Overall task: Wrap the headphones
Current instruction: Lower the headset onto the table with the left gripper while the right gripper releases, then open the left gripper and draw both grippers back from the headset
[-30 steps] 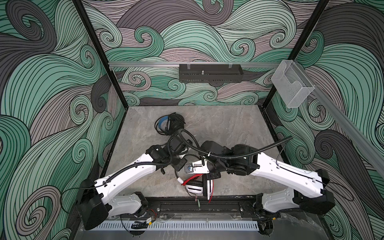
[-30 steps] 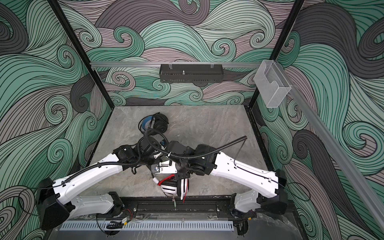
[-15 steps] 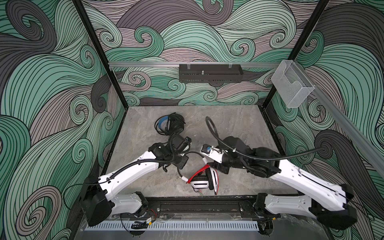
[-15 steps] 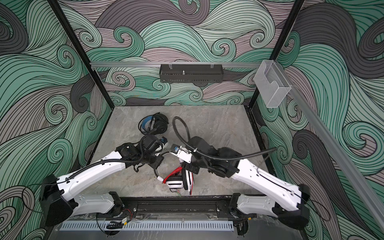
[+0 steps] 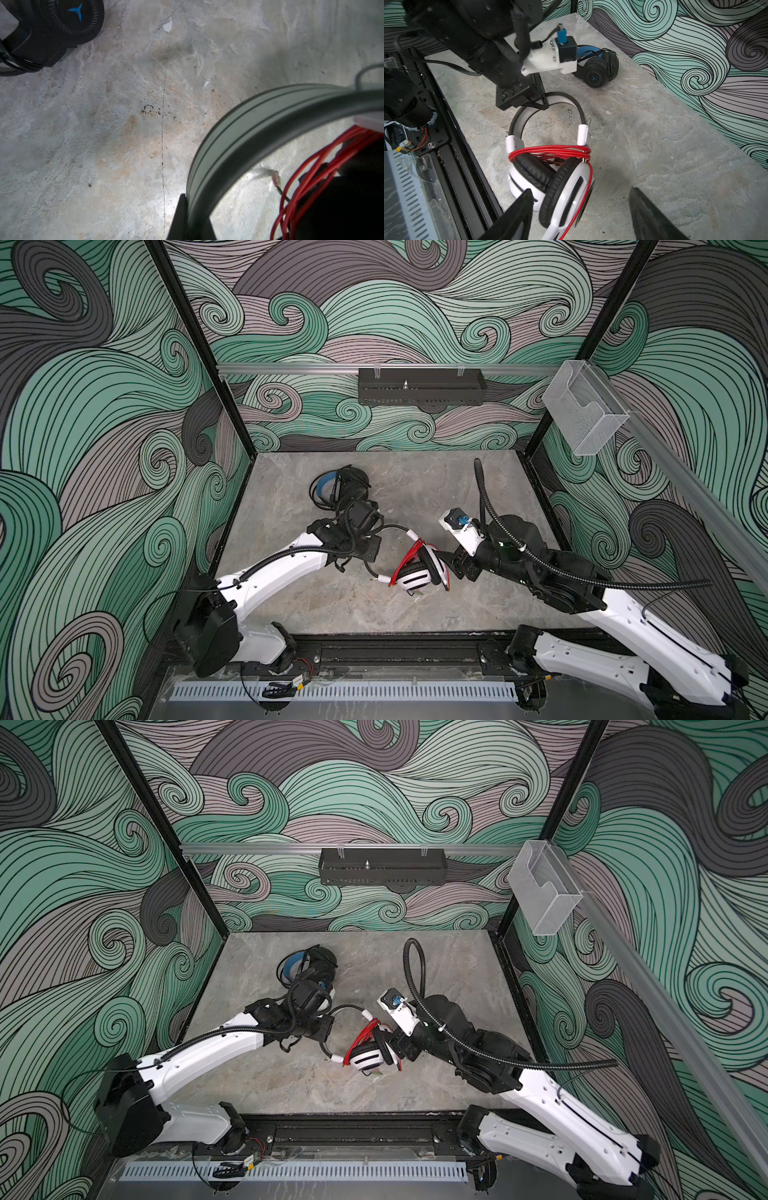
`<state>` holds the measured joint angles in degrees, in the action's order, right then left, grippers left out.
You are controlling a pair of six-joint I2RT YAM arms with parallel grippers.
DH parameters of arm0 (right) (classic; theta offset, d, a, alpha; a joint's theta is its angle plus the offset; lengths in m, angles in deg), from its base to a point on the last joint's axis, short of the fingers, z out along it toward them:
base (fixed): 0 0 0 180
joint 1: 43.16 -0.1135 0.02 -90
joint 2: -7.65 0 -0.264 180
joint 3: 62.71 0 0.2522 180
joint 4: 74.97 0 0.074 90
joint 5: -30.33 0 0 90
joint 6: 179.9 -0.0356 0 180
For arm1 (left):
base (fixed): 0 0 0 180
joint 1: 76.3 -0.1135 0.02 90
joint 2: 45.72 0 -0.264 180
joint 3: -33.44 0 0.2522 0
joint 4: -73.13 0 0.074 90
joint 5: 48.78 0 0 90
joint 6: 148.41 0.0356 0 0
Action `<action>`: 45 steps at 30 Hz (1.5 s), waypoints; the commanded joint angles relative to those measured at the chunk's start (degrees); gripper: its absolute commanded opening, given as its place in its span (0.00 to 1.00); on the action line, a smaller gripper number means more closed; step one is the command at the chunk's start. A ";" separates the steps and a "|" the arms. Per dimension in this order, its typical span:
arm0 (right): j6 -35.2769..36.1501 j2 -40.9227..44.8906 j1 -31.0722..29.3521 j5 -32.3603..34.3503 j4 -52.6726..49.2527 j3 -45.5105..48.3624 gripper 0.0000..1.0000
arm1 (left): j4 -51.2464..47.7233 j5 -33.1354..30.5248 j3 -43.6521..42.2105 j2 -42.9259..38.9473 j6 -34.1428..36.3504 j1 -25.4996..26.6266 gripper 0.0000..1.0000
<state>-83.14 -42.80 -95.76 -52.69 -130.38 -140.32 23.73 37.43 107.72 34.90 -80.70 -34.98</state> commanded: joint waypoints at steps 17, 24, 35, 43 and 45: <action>-2.31 6.88 1.17 4.83 -5.34 -2.07 0.77 | 8.26 4.76 27.40 34.42 -4.26 -10.88 0.00; -3.54 7.71 1.18 5.37 -6.57 -1.38 0.77 | 8.55 5.41 32.38 42.16 -5.05 -12.95 0.00; -2.13 4.60 1.80 4.97 -5.22 -1.36 0.77 | 1.93 2.87 43.98 49.63 -3.80 -15.44 0.11; -1.08 3.16 2.65 4.62 -3.66 -2.05 0.77 | 1.93 5.16 45.88 49.74 -2.56 -15.57 0.37; -0.88 3.16 2.93 4.79 -3.31 -2.06 0.77 | 1.97 5.43 45.84 48.75 -1.81 -15.57 0.39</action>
<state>-84.71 -39.66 -93.33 -48.19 -135.10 -141.11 26.79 41.89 152.19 84.58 -83.50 -50.30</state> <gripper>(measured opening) 0.770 0.379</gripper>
